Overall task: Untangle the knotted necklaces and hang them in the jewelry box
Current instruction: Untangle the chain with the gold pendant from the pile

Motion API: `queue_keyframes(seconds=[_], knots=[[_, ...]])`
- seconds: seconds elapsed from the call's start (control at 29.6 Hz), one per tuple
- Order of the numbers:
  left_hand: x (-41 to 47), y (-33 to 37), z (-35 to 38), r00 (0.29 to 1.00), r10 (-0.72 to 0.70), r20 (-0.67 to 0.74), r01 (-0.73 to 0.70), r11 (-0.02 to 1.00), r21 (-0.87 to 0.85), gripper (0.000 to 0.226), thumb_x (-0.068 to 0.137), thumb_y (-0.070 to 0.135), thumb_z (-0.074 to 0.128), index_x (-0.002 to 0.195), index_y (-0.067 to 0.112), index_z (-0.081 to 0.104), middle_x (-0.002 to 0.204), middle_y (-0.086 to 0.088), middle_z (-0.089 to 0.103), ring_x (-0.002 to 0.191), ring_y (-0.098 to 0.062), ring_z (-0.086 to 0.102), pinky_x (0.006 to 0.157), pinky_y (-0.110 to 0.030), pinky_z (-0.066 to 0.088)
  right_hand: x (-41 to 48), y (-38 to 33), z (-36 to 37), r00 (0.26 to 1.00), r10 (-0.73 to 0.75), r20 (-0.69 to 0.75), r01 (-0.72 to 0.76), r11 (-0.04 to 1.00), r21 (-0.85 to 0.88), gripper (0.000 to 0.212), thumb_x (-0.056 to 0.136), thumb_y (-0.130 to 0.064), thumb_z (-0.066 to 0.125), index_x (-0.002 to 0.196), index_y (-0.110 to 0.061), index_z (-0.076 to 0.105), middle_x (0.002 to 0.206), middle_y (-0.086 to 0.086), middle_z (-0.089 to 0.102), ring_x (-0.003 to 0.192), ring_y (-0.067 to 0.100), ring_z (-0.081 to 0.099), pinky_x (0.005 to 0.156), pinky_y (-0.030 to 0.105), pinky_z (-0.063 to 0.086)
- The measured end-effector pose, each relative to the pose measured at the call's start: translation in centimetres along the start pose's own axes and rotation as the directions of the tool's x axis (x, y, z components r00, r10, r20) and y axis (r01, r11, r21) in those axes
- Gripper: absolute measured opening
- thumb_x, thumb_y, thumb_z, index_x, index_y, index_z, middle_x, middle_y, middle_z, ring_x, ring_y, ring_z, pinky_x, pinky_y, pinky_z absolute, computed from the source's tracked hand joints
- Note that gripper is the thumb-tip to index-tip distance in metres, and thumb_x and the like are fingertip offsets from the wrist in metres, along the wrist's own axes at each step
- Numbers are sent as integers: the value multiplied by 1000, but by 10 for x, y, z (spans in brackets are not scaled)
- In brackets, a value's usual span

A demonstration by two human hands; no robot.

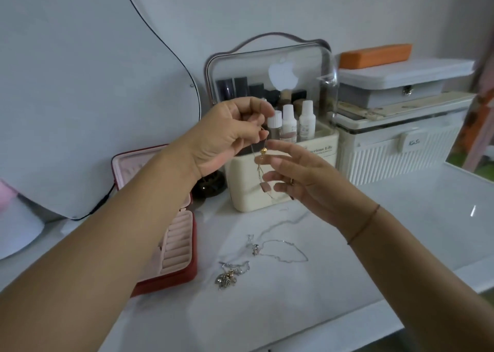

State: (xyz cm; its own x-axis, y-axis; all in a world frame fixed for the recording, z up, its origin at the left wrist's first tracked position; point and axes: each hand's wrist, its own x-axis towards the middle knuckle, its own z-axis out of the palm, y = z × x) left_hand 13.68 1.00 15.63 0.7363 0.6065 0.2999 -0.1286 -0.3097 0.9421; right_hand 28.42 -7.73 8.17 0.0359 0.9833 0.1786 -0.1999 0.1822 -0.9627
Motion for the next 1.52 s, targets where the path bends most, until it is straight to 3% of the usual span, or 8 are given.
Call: queue_keyframes(seconds=[0.1,0.27,0.47,0.68,0.88,1.11,1.25,1.52], knots=[[2,0,2,1000,-16,-4,16,1000,-19,47,75,-30,38,83,10,61,62,3,39,61,-9,40,80,-21,51,4,-11,2,998,-68,0,68,998,0,43,79,-17,66,120,-7,58,96,9,69,76,11,59,69,21,49],[2,-9,5,998,-39,-42,38,999,-36,43,76,-28,44,85,10,62,63,4,42,61,-6,44,77,-19,51,4,-14,-3,987,-117,-115,103,987,-122,12,86,-5,64,98,-5,67,80,9,70,64,9,60,64,19,50],[-1,-48,13,968,-100,-230,189,894,406,44,76,-17,58,96,21,68,89,1,55,73,-7,52,71,-15,48,-11,-22,-21,939,-239,-245,109,887,-450,7,86,-7,66,92,-6,69,76,7,74,58,12,64,52,19,49],[-13,-96,15,952,-200,-231,285,854,436,26,83,-8,59,92,13,69,92,-7,71,86,-13,64,81,-20,50,-43,0,-67,869,-267,-417,-44,797,-602,3,84,-10,69,86,-13,70,72,-1,74,64,11,68,57,21,50],[-20,-123,13,912,-277,-301,389,814,431,19,85,-2,61,89,13,71,86,0,71,75,-11,58,79,-23,49,-84,23,-108,820,-215,-530,-181,782,-597,5,86,-7,67,88,-11,70,72,0,74,65,8,69,59,16,55],[-18,-135,17,860,-433,-271,476,872,117,11,91,3,57,92,7,68,74,-3,68,57,-10,54,63,-20,55,-124,55,-115,833,-113,-542,-286,750,-596,8,84,-11,70,83,-19,70,70,-6,73,67,9,68,62,12,52],[-17,-145,21,789,-557,-260,506,828,-241,7,91,8,60,86,5,64,58,2,67,46,-3,57,56,-20,56,-136,70,-99,820,-195,-538,-270,697,-664,7,82,-16,72,81,-22,70,68,-9,69,67,-1,61,57,5,44],[-16,-164,42,665,-642,-383,410,741,-531,11,89,8,63,82,0,59,58,-6,68,43,-9,61,45,-21,53,-151,99,-73,812,-358,-460,-190,583,-790,17,79,-14,74,76,-28,65,71,-12,63,75,8,59,66,19,46]])
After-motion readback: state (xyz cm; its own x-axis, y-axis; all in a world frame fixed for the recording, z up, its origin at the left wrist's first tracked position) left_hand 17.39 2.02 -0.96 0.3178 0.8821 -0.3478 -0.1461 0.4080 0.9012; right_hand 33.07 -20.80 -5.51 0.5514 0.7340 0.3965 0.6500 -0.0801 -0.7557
